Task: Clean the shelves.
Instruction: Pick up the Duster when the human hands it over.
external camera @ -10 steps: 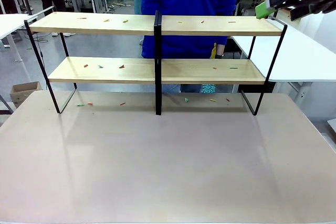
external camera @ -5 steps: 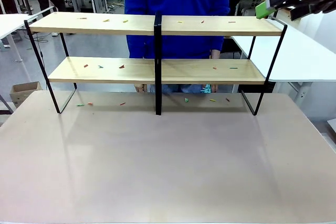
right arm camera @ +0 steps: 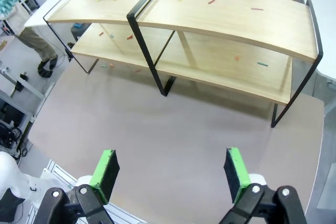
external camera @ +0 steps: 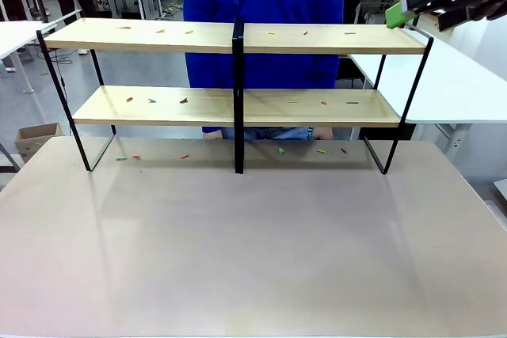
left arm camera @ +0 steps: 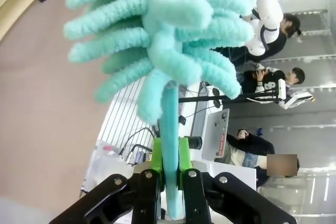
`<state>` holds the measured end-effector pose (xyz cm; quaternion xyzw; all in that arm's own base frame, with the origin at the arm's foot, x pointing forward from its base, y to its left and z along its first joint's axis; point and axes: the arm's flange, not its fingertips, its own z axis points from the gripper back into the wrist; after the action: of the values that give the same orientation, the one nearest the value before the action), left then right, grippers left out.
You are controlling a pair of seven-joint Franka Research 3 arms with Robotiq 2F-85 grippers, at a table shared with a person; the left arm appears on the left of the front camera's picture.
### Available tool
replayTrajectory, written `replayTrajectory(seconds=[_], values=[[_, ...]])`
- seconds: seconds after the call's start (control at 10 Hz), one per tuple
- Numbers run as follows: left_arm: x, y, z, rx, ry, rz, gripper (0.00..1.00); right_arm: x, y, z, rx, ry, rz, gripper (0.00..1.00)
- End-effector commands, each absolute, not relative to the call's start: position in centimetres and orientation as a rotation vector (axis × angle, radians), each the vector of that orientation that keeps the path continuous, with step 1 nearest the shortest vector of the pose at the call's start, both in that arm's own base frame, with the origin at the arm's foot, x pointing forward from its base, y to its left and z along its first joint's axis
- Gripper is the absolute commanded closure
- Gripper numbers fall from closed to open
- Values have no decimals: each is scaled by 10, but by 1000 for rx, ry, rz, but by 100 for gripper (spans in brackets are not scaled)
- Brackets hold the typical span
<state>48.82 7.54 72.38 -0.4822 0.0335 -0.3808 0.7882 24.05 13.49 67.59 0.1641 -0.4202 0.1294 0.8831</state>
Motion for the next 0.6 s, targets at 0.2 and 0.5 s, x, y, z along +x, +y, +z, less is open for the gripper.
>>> replayTrajectory(seconds=[0.2, 0.5], values=[[423, 122, 730, -930, 136, -796, 87, 241, 134, 677, 348, -875, 271, 0], [316, 184, 713, -931, 160, -697, 87, 241, 134, 677, 348, -875, 271, 0]])
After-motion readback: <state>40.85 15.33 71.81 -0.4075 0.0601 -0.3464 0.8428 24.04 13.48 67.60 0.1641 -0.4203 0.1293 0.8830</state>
